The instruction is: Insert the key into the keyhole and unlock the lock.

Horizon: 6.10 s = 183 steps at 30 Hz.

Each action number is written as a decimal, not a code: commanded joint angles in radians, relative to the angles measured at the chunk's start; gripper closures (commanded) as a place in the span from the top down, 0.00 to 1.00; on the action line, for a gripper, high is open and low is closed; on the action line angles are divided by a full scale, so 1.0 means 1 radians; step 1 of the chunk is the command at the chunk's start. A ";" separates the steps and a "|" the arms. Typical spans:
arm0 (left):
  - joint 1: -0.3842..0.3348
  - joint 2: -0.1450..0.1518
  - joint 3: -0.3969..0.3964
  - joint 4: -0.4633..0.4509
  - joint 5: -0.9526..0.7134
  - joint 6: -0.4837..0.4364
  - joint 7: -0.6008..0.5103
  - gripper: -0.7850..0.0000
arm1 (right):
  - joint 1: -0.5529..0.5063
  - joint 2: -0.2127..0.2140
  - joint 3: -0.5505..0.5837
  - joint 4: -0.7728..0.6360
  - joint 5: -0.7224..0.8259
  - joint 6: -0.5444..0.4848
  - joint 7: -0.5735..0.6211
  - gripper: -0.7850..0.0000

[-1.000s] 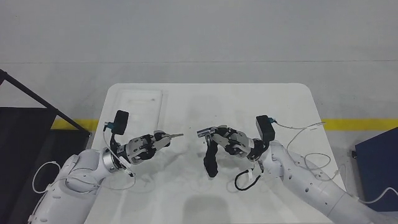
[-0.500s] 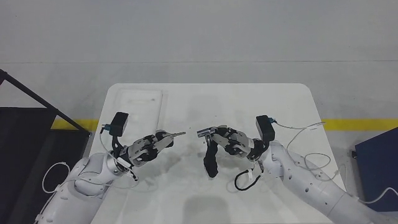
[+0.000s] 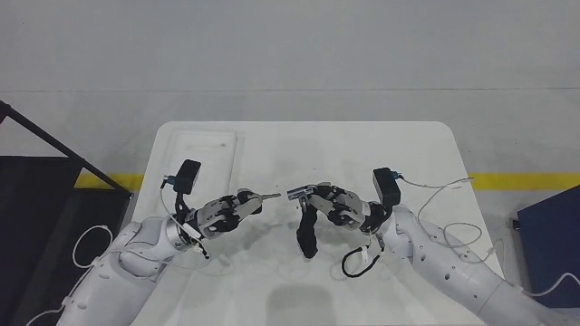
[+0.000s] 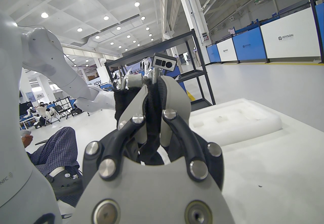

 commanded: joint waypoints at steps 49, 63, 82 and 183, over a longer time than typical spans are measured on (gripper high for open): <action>-0.115 0.141 0.302 0.048 0.412 0.000 0.694 0.00 | 0.000 0.000 0.000 0.000 0.000 0.000 0.000 0.00; -0.235 0.190 0.479 0.093 0.285 0.000 0.712 0.00 | 0.000 0.000 0.000 0.000 0.000 0.000 0.000 0.00; -0.256 0.239 0.500 0.040 0.196 0.000 0.640 0.00 | 0.000 0.000 0.000 0.000 0.000 0.000 0.000 0.00; -0.332 0.207 0.518 0.071 0.196 0.000 0.539 0.00 | 0.000 0.000 0.000 0.000 0.000 0.000 0.000 0.00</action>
